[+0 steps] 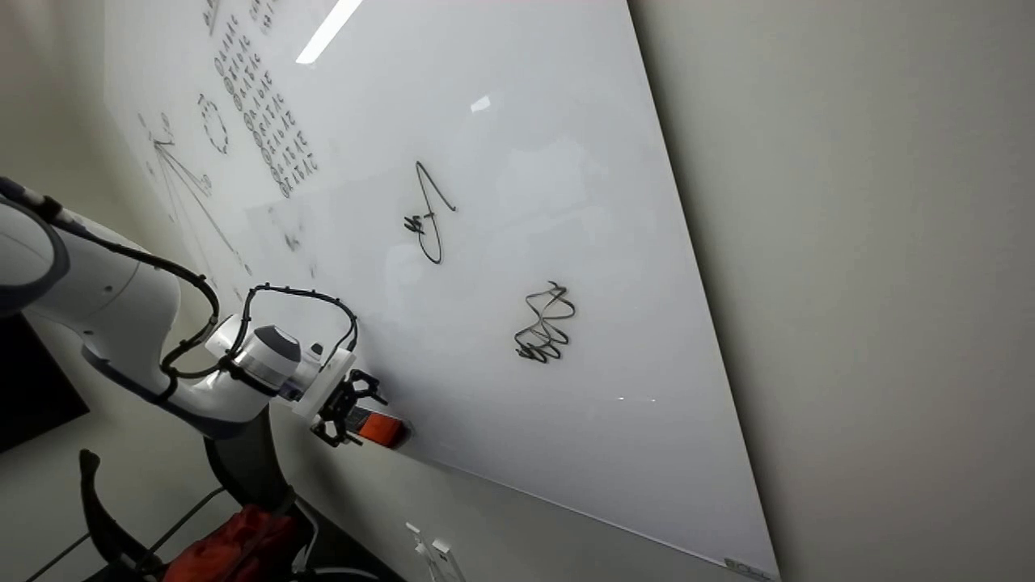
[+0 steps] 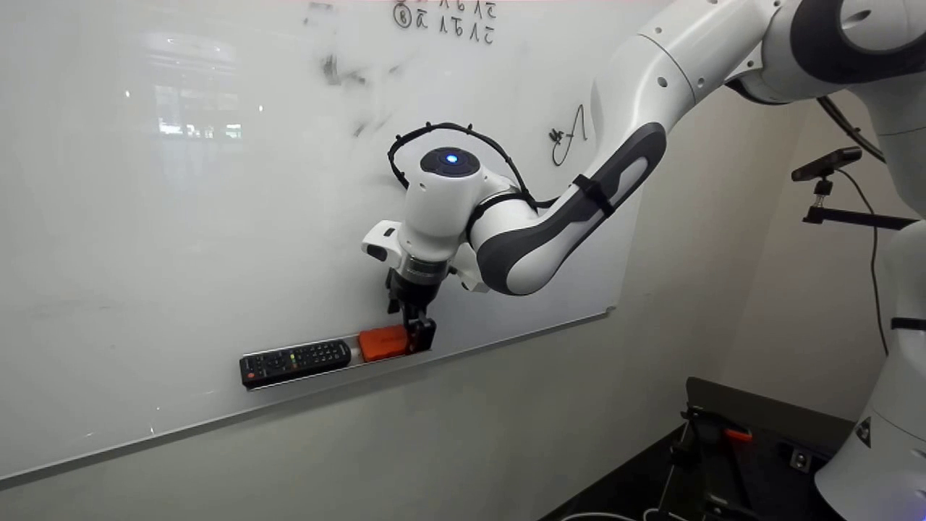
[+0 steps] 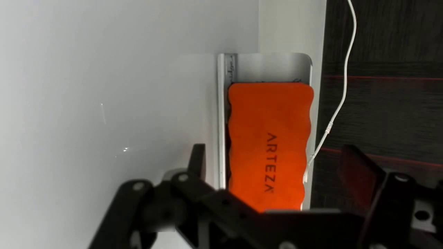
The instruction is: Pick up the duster and erase the board
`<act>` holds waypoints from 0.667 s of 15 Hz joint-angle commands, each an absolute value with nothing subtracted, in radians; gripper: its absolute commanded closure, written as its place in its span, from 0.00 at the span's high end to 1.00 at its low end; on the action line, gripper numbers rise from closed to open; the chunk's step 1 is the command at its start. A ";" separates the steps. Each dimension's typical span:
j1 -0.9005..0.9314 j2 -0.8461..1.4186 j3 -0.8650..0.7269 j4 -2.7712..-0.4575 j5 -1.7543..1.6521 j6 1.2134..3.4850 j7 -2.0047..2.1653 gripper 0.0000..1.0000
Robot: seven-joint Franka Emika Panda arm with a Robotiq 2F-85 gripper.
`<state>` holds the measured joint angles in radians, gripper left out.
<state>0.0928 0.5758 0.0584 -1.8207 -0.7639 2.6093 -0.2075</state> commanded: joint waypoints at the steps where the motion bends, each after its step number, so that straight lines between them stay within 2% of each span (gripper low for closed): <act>1: 0.099 0.607 0.050 -1.773 -0.739 2.590 -0.266 0.98; 10: 0.107 0.648 0.048 -1.740 -0.743 2.595 -0.295 0.96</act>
